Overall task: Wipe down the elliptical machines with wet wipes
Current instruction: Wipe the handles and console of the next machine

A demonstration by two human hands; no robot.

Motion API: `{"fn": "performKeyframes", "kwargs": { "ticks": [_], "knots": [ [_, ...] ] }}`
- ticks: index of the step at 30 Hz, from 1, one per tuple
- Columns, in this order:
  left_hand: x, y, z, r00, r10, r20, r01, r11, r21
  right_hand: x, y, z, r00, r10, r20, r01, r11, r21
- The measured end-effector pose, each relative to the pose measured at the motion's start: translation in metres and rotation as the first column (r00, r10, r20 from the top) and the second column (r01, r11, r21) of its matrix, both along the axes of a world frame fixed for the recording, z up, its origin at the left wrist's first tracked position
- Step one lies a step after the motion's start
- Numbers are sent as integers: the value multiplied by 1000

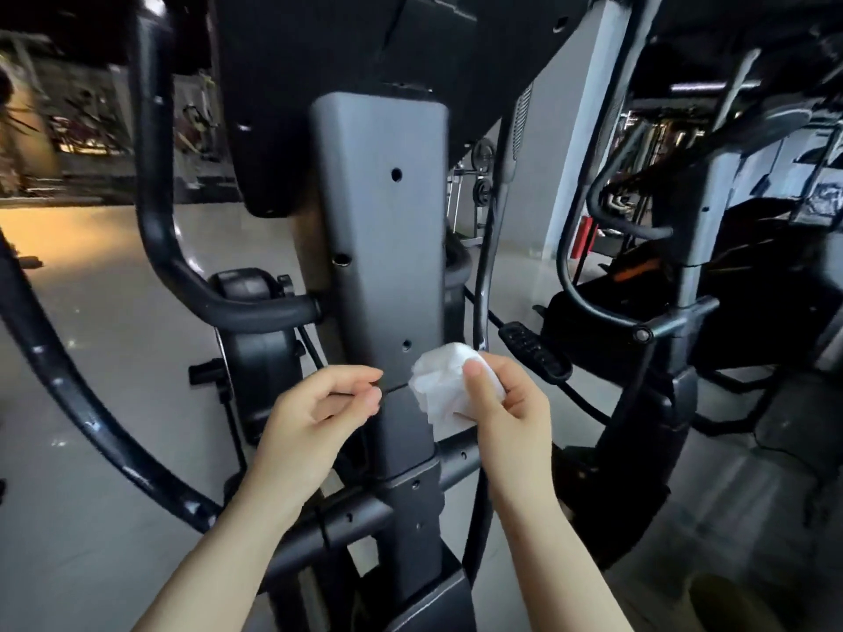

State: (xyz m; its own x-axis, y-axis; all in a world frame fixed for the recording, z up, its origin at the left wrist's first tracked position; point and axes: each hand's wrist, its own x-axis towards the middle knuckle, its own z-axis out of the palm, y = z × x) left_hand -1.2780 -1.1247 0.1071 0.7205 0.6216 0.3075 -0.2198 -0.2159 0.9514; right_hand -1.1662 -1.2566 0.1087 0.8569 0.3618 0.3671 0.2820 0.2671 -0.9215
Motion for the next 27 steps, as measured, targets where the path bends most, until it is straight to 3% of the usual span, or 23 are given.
{"fn": "performKeyframes", "kwargs": {
  "ticks": [4,7,11,14,18,23,27],
  "knots": [
    [-36,31,-9,999,2,-54,1,998,63,-27,48,-7,989,-10,146,12,1000,-13],
    [-64,68,-20,997,22,-74,-14,994,107,-58,89,-19,985,28,171,-19,998,-55],
    [-112,140,-41,998,66,9,-66,986,155,-117,157,-36,975,98,199,-73,989,-129],
    [-163,210,-52,998,38,55,-47,982,181,-180,234,-50,959,225,173,-202,969,-139],
    [-227,291,-62,994,98,38,-100,993,64,-250,324,-56,918,384,95,-366,916,-164],
    [-279,380,-72,992,96,-76,-96,995,4,-299,417,-73,910,410,-68,-415,896,-156],
    [-297,430,-86,996,87,-35,-94,926,-365,-313,473,-87,922,361,-138,-375,922,-100]
  ]
}}
